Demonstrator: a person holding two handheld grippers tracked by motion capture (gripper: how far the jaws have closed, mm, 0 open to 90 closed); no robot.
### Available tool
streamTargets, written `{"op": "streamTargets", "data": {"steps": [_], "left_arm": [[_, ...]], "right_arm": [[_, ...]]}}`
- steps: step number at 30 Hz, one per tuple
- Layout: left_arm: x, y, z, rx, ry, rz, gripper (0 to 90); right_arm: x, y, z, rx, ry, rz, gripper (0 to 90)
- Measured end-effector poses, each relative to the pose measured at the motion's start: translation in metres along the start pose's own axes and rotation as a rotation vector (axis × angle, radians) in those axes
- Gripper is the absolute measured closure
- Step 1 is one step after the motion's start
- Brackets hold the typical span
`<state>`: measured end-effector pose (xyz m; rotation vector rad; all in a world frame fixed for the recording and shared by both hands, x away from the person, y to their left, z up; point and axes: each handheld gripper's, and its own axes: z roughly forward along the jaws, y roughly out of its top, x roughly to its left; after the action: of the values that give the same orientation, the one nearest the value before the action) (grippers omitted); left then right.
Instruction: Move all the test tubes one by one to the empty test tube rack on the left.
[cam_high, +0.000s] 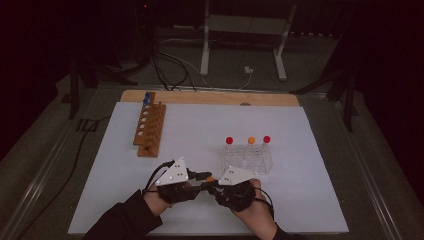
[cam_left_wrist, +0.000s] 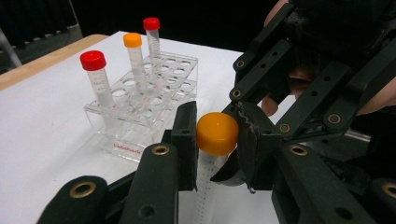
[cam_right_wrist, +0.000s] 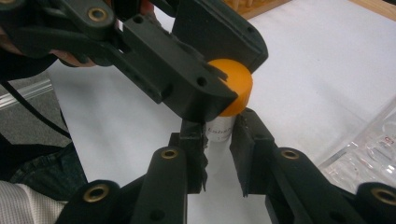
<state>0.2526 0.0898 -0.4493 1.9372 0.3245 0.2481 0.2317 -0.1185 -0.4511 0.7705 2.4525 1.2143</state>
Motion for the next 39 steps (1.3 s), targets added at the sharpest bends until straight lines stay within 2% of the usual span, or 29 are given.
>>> {"op": "streamTargets", "data": {"steps": [6,8,10,13,17,24,29,31,39], "left_arm": [[-0.001,0.002,-0.003,-0.017,0.002,0.009,71.7],[0.000,0.005,-0.006,-0.024,0.002,0.008,71.8],[0.002,0.007,-0.011,-0.026,0.022,0.016,71.8],[0.008,0.010,-0.019,-0.031,0.047,0.007,71.9],[0.018,0.011,-0.030,-0.035,0.091,-0.004,71.9],[0.043,0.015,-0.050,-0.036,0.180,-0.024,71.9],[0.064,0.020,-0.067,-0.048,0.257,-0.038,71.9],[0.073,0.021,-0.073,-0.048,0.286,-0.053,72.0],[0.107,0.027,-0.092,-0.045,0.401,-0.081,72.0]], "right_arm": [[-0.001,0.000,-0.002,-0.021,0.011,0.003,73.7],[-0.001,0.000,-0.003,-0.030,0.002,0.000,67.7],[-0.002,0.000,-0.005,-0.040,-0.004,0.001,64.2],[-0.005,-0.001,-0.010,-0.071,-0.017,0.016,57.6],[-0.009,0.000,-0.019,-0.126,-0.019,0.025,45.0],[-0.011,0.003,-0.033,-0.199,-0.033,0.043,16.3],[-0.015,0.004,-0.037,-0.228,-0.029,0.070,2.6],[-0.017,0.003,-0.038,-0.227,-0.006,0.077,0.0],[-0.020,0.003,-0.043,-0.255,0.009,0.079,0.0]]}}
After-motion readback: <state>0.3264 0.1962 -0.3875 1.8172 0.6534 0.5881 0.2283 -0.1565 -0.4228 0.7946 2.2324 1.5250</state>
